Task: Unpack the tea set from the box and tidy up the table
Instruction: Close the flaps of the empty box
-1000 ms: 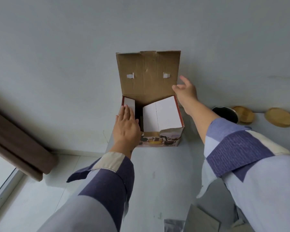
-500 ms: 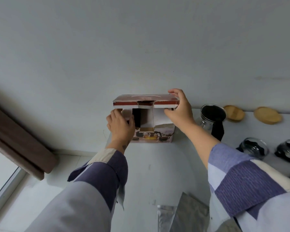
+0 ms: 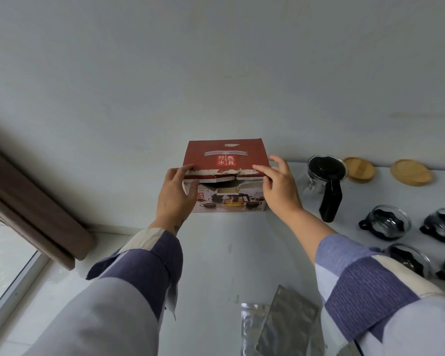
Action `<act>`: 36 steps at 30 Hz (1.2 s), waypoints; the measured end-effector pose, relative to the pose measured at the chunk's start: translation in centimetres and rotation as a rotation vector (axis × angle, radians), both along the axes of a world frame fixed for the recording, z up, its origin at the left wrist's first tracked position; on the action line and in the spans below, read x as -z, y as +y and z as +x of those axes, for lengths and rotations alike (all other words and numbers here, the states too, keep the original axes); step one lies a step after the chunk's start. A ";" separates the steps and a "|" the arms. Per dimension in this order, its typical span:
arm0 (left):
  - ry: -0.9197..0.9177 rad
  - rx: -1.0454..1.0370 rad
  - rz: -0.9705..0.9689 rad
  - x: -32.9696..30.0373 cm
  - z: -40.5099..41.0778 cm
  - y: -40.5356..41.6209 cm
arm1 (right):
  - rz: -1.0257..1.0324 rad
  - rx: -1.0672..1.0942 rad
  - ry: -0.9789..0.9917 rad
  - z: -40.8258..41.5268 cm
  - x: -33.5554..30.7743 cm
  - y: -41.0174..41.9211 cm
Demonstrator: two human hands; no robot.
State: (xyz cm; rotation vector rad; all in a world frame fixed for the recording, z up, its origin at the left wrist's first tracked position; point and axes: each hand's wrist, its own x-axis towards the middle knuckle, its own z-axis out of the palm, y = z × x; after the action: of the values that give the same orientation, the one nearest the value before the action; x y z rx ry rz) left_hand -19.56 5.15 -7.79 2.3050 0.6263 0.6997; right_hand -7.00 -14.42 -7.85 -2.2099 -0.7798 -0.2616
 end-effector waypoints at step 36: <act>0.131 -0.095 0.232 0.7 0.8 0.4 | 0.045 0.075 -0.084 -0.4 2.0 -0.2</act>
State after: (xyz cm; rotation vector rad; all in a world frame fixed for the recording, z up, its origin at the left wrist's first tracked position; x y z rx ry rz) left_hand -18.76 5.60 -8.49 2.5654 0.7535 0.7010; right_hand -7.36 -14.61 -9.82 -2.2000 -0.7294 -0.4077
